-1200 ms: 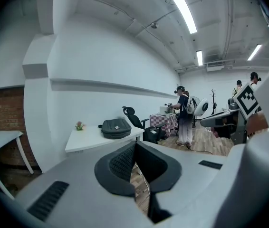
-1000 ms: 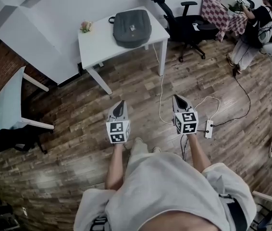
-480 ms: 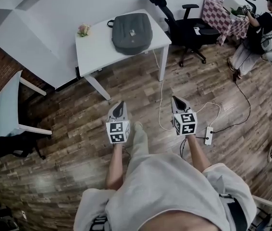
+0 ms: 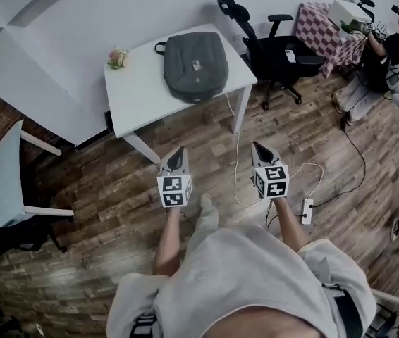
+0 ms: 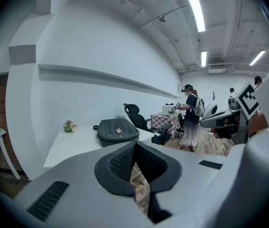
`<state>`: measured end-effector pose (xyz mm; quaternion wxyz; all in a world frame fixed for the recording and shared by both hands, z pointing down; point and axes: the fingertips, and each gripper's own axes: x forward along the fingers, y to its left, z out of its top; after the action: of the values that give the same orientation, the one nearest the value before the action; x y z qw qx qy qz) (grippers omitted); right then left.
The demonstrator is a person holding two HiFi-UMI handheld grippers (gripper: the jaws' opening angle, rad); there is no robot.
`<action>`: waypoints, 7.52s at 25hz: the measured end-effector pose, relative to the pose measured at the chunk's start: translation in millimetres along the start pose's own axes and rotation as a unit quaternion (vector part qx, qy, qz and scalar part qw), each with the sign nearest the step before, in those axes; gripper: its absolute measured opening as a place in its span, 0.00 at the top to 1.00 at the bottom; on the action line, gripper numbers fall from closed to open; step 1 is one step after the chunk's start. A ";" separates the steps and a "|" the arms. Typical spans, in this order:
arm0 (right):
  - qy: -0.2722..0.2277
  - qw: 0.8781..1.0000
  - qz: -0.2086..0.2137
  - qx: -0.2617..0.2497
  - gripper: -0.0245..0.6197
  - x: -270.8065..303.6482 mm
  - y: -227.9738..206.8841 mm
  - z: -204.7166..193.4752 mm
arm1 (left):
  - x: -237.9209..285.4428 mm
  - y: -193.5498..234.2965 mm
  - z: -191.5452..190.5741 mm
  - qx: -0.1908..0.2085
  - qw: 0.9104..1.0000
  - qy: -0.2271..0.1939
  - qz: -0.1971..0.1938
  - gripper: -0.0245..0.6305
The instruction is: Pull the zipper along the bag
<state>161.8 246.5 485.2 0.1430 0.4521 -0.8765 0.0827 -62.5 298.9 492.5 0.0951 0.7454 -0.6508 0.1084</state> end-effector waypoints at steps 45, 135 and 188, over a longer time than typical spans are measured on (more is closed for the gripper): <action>0.065 0.997 -0.030 0.036 0.94 317.7 -118.4 50.3 | 330.2 110.9 36.9 0.041 0.992 0.077 -0.086 0.92; 0.228 0.874 0.176 -0.392 0.93 570.6 -198.4 -18.3 | 432.8 33.8 -67.9 0.319 0.850 0.299 -0.293 0.72; 0.369 0.886 0.128 -0.251 0.93 426.4 -132.7 -66.0 | 410.8 50.3 -57.8 0.331 0.850 0.278 -0.300 0.61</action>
<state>47.1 -139.9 688.5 0.5527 0.2223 -0.8023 0.0382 -61.3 -81.7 665.2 0.0480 0.8305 -0.2672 0.4864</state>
